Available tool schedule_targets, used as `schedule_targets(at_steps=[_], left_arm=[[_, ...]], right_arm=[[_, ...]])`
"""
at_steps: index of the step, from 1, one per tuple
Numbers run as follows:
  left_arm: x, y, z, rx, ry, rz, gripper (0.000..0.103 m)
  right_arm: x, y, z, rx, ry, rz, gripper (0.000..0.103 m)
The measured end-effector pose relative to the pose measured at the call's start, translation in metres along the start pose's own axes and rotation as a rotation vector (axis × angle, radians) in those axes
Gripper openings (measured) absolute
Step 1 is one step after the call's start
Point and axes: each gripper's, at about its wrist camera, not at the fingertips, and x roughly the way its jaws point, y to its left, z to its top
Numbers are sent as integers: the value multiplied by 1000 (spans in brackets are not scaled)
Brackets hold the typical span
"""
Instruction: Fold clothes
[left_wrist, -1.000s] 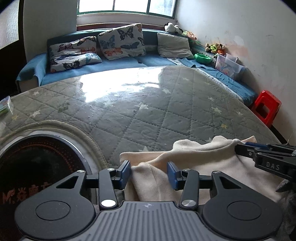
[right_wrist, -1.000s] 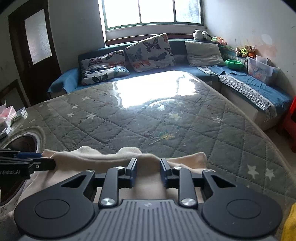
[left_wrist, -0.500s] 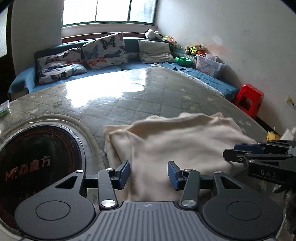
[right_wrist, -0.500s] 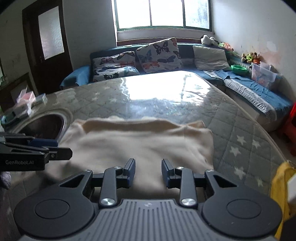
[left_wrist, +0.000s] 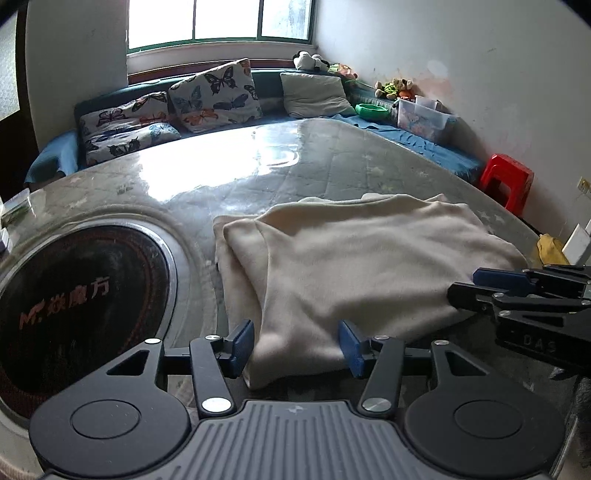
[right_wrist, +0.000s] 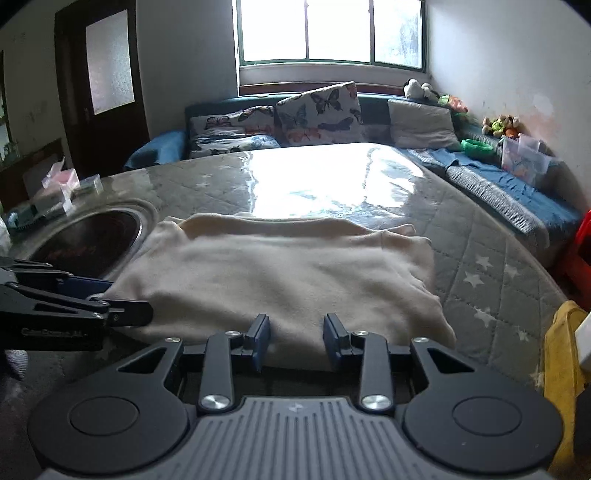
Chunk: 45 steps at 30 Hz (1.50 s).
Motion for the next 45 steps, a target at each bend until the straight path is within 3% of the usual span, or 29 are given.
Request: schedule_targets(at_steps=[11,21,26,31,34,45], left_arm=[[-20,7,-10,-46,6,1,71],[-31,6,-20,-74,18,-19,86],[-36,7,-23,-97,19,-18,92],[-41,5,-26,-81,13,-11,95],[-43,4,-27,-72,6,-10,95],[-46,6,-26,-70,-8,6,96]], right_arm=[[-11,5,-3,3,4,6,53],[-14,14,-10,6,34,8,62],[-13,14,-14,21,53,-2,72],[-11,15,-18,35,67,-11,77],[-9,15,-18,48,71,-11,85],[-5,11,-16,60,79,-35,88]])
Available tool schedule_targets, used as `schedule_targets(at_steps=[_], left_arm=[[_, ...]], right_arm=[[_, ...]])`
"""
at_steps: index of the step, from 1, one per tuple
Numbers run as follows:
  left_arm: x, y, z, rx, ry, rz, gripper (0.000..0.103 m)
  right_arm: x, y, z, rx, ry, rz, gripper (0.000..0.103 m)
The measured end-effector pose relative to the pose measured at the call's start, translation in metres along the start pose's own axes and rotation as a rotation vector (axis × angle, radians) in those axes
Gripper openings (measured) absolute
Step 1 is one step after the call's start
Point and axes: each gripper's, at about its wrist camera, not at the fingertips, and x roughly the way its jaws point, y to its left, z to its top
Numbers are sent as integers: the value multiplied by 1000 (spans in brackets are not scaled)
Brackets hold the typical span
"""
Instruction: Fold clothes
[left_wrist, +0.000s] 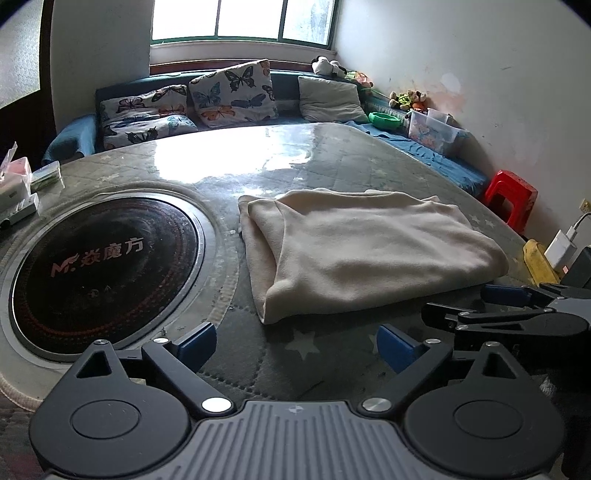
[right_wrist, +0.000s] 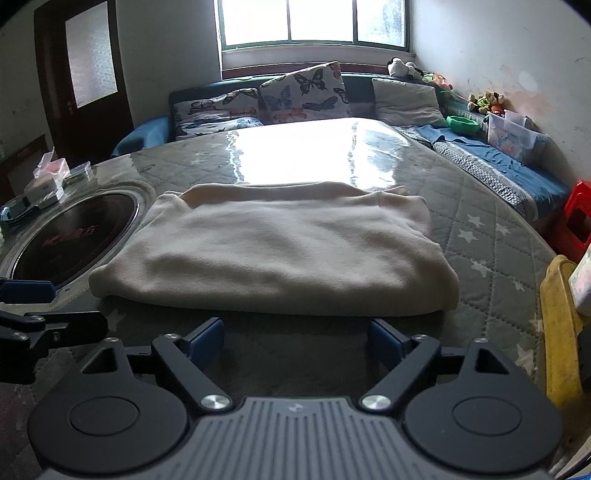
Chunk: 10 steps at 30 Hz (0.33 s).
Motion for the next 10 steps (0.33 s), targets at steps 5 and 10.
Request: schedule_targets(at_steps=[5,10], left_arm=[[0,-1,0,3,-4,2,96],[1,-3,0,12,-7,4,96]], right_arm=[[0,-1,1,5,0,-1,89],[1,0,2,4,0,2,91]])
